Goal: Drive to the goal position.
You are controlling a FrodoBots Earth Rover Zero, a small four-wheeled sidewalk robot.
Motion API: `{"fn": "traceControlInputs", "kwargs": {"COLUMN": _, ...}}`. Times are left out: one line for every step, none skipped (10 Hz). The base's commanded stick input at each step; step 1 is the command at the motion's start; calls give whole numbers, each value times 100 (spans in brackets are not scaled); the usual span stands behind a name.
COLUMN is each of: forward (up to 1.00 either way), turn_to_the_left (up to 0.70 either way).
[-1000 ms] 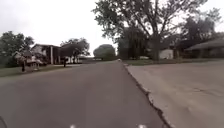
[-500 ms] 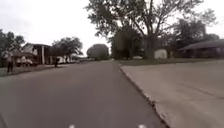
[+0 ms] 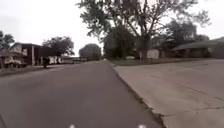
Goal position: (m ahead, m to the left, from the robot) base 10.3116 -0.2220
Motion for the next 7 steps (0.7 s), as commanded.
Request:
{"fn": "traceControlInputs", "kwargs": {"forward": 100, "turn_to_the_left": 0}}
{"fn": "traceControlInputs", "kwargs": {"forward": 100, "turn_to_the_left": 0}}
{"fn": "traceControlInputs", "kwargs": {"forward": 100, "turn_to_the_left": 0}}
{"fn": "traceControlInputs", "kwargs": {"forward": 100, "turn_to_the_left": 0}}
{"fn": "traceControlInputs", "kwargs": {"forward": 100, "turn_to_the_left": 0}}
{"fn": "traceControlInputs", "kwargs": {"forward": 100, "turn_to_the_left": 0}}
{"fn": "traceControlInputs", "kwargs": {"forward": 100, "turn_to_the_left": 0}}
